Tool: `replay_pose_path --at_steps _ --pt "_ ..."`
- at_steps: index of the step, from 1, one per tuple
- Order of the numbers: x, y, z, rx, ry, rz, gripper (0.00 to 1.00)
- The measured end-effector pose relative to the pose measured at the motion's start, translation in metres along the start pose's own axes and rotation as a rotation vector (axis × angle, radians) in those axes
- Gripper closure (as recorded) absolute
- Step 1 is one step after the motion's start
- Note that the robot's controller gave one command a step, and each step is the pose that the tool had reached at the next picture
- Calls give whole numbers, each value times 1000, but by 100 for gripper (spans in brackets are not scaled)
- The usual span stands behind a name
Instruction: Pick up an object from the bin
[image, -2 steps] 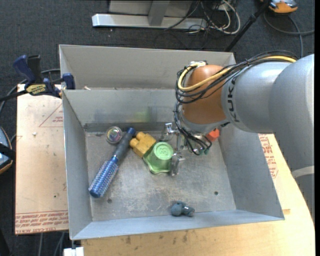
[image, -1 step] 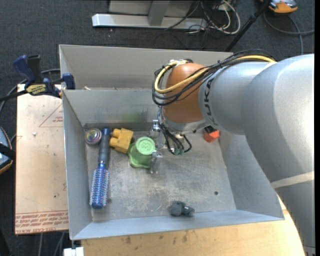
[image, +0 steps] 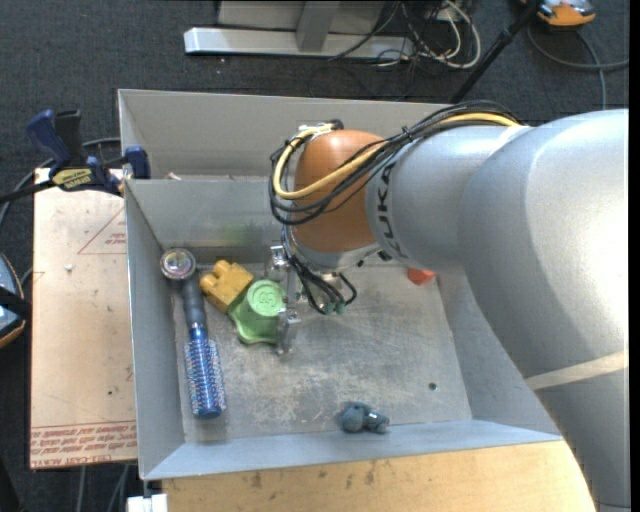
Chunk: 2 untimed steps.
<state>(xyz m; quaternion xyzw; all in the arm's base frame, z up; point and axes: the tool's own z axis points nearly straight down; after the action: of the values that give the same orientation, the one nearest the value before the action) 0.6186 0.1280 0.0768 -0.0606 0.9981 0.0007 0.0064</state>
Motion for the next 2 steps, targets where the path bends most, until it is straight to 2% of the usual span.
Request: replay_pose_path --at_steps 1,2 --pt "0 1 -1 -1 4 -1 100" --pt "0 1 0 -2 3 -2 0"
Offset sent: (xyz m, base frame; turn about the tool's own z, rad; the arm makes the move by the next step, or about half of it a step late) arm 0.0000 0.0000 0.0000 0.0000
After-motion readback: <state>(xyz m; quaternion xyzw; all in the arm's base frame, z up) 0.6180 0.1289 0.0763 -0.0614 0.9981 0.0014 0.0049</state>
